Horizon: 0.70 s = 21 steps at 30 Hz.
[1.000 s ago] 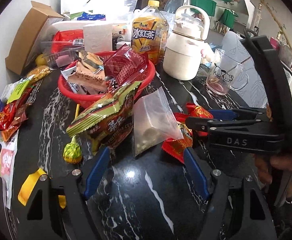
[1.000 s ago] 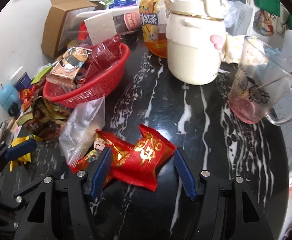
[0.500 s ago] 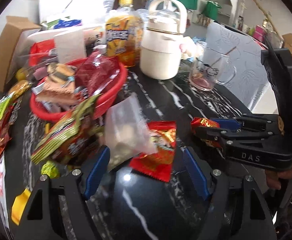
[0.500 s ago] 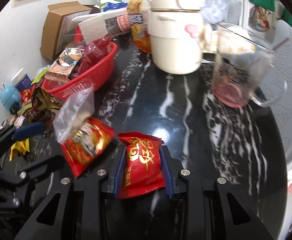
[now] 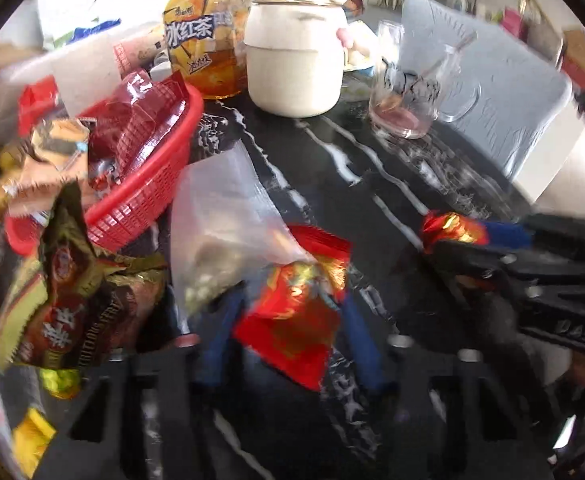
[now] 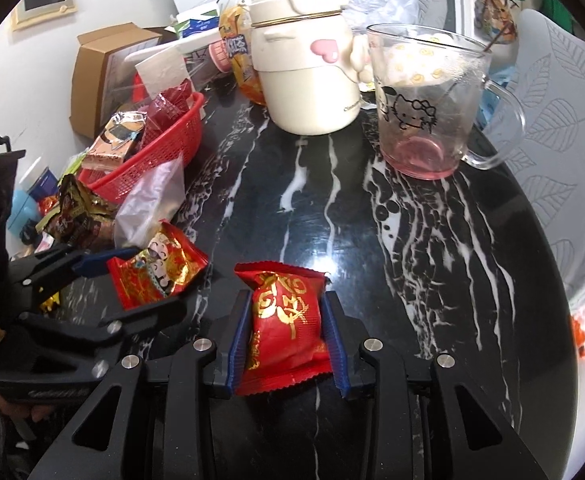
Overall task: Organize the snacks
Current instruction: 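Grasp a red candy packet with the right tool while the left tool grasps another red packet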
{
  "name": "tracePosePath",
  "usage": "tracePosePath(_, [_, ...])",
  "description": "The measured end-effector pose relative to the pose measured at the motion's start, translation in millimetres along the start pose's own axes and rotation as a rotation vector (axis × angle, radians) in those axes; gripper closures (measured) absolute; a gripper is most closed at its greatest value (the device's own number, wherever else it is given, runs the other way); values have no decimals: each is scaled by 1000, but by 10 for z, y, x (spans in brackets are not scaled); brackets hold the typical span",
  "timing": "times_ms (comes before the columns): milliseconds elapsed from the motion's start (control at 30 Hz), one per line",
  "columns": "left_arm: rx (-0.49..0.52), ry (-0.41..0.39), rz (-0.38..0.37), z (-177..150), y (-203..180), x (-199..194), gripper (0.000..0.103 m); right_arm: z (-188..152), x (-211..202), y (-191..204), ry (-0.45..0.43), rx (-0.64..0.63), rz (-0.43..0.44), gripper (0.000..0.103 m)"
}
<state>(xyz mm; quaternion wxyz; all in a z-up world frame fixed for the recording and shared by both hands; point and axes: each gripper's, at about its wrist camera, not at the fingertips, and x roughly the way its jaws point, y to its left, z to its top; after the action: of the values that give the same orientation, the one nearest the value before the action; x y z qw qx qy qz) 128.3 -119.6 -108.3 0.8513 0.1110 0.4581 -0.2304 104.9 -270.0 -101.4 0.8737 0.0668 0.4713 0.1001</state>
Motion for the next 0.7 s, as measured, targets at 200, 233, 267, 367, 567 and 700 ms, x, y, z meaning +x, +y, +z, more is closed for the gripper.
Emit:
tracePosePath(200, [-15,11,-45,-95,-7,-86,77,-91,-43,84,0,-50,-1,69])
tracePosePath(233, [-18,13,-50,-119,-9,-106,78,-113,-53,90,2,-51,7,69])
tracePosePath(267, [-20,15,-54,-131,-16,-116,79,-135,-66,99,2,-53,13,69])
tracePosePath(367, [-21,17,-71,-205,-39,-176,84,-209,-114,126,4,-61,24,69])
tracePosePath(567, [-6,28,-72,-306,-148,-275,84,-349,-222,155,5,-59,19,69])
tracePosePath(700, [-11,35,-116,-413,-158,-386,84,-404,-273,152,10,-59,7,69])
